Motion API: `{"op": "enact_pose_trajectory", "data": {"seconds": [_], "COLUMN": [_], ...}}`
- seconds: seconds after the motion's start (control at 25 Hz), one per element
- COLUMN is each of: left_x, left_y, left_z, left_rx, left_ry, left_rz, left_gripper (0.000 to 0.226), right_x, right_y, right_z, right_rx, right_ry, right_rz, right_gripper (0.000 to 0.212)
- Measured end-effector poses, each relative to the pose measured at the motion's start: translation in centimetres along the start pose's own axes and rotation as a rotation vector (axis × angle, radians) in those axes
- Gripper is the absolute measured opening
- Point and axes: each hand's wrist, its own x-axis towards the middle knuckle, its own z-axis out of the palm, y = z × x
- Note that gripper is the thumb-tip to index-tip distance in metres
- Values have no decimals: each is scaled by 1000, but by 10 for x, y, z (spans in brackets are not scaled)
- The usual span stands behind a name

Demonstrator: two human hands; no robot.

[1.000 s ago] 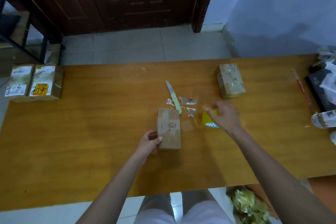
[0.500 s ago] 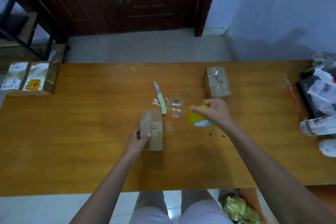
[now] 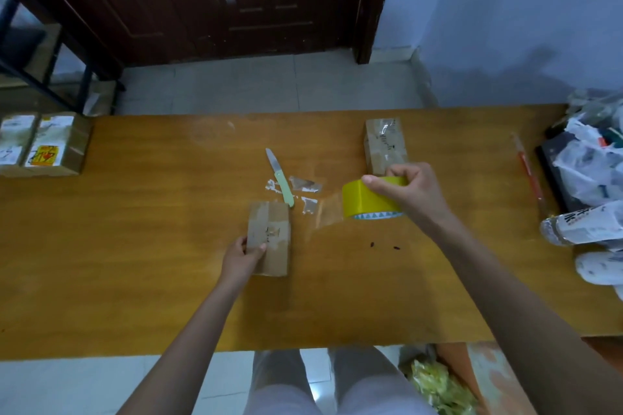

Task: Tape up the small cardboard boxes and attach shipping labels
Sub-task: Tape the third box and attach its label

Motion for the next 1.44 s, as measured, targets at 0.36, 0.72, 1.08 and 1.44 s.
{"op": "enact_pose_trajectory", "data": {"seconds": [0.36, 0.72, 1.08, 1.44], "left_x": [-30, -36, -44, -69], "left_y": [34, 66, 9, 14], "left_z": [85, 73, 121, 137], "left_rx": [24, -123, 520, 483], "left_ry": [66, -72, -78, 59], "left_rz": [109, 378, 506, 428], "left_gripper": [40, 31, 73, 68], "right_x": [-4, -10, -8, -8], "right_y": [-17, -22, -9, -11], "right_z": [-8, 1, -2, -3], "right_rx": [60, 104, 112, 142], "right_ry": [-113, -153, -144, -167], "right_rz": [-59, -39, -14, 14], "right_gripper": [48, 48, 49, 46]}}
